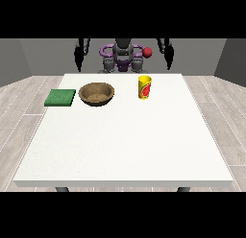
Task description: Pick the cup and pour the ball into the bowl, then pick the bowl and place it on the pad
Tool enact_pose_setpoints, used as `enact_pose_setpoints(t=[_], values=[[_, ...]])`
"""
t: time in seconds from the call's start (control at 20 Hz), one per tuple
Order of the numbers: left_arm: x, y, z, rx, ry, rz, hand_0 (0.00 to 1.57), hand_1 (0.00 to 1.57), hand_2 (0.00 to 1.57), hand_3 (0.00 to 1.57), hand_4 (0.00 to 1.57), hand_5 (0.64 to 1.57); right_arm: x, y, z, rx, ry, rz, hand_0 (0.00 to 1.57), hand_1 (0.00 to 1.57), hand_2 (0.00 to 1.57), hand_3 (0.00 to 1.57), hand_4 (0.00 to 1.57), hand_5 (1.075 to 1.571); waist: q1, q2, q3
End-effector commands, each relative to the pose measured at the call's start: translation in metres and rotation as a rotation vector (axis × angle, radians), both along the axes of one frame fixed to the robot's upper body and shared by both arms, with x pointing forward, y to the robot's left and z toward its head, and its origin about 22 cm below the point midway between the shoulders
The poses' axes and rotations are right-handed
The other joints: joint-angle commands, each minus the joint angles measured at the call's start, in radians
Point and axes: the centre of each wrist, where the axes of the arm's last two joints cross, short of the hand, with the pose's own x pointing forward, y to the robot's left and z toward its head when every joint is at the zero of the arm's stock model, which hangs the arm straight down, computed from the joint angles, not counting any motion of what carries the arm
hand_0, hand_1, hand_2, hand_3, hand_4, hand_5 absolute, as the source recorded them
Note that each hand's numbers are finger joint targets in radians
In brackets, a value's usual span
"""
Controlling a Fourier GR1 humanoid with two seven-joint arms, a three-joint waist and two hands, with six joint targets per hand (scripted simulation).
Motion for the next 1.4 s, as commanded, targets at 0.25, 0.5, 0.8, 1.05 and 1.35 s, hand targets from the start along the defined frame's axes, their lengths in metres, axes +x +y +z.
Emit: enact_pose_setpoints(t=[0.25,0.5,0.8,1.05,1.35], values=[[0.004,0.011,0.038,0.062,-0.049,-0.015,0.0,0.0,0.0,0.0,0.0,1.57,0.004,-0.008,0.036,-0.04,-0.03,0.006,0.0,0.0,0.33,0.49,0.85,1.565,-0.002,-0.291,-0.0094],[0.055,-0.044,0.081,-0.269,-0.241,-0.035,0.0,0.0,0.0,0.0,0.0,1.569,0.013,0.107,0.074,0.214,-0.188,0.087,0.0,0.0,0.27,0.41,0.84,1.567,-0.023,-0.145,-0.0152],[0.074,-0.022,0.114,-0.235,-0.327,-0.024,0.0,0.0,0.0,0.0,0.0,1.567,0.019,0.118,0.107,0.185,-0.273,0.062,0.0,0.0,0.35,0.48,0.82,1.566,-0.038,-0.056,-0.0148],[0.085,-0.033,0.096,-0.19,-0.408,0.002,0.0,0.0,0.0,0.0,0.0,1.562,0.016,0.115,0.098,0.178,-0.354,0.109,0.0,0.0,0.19,0.46,0.8,1.566,-0.081,0.048,-0.0147],[0.07,-0.06,0.048,-0.168,-0.448,-0.043,0.0,0.0,0.0,0.0,0.0,1.549,0.05,0.104,0.116,0.097,-0.388,0.03,0.0,0.0,0.45,0.71,0.71,1.571,-0.039,0.14,-0.0149]])
